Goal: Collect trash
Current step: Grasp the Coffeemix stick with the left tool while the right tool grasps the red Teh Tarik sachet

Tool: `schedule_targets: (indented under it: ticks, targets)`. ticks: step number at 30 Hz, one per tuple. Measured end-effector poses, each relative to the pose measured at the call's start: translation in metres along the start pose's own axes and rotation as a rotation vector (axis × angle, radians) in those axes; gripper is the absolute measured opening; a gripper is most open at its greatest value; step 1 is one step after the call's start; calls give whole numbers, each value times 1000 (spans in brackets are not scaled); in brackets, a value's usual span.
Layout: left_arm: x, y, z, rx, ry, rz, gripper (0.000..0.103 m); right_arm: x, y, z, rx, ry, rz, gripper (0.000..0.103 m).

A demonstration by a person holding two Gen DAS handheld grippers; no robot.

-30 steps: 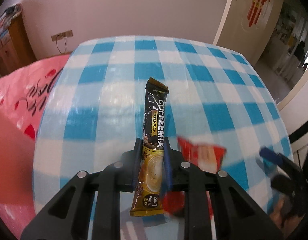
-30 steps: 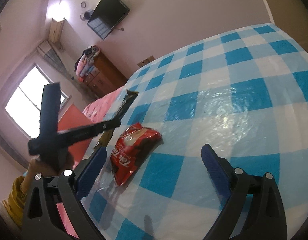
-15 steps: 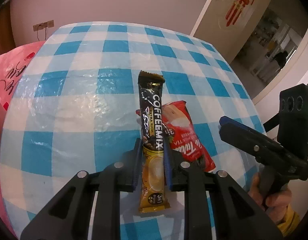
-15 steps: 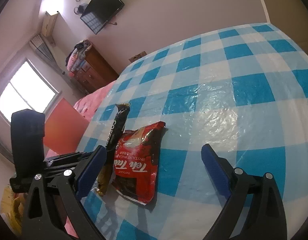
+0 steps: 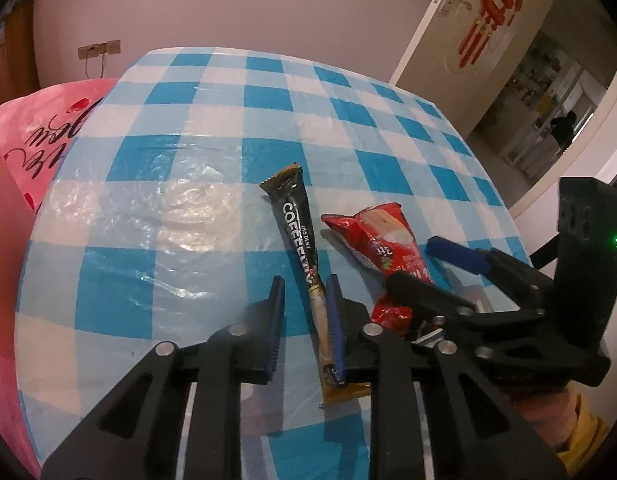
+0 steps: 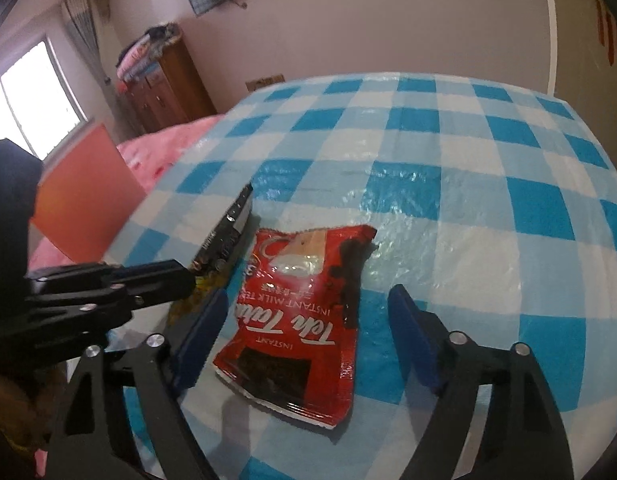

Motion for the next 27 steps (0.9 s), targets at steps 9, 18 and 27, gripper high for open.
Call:
schedule_targets:
  ticks: [9, 18, 27]
  targets:
    - [11, 6, -3, 7, -8, -9, 41, 2, 0, -2, -34, -58, -2, 78]
    - [31, 12, 12, 76, 72, -15, 39, -6, 3, 14, -40, -131, 11, 79]
    - [31, 12, 9, 71, 100, -2, 14, 8, 8, 10, -90, -158, -23, 80]
Point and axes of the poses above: each gripper's, at about its wrist camera, not at the fingertips, and x roughly the way its jaws point, z to its right, y to its top, the point moved 3 cm from there along x, roughly the way its jaws point, and after that the axes turned 5 degrees about z, right-handed, at the moved point
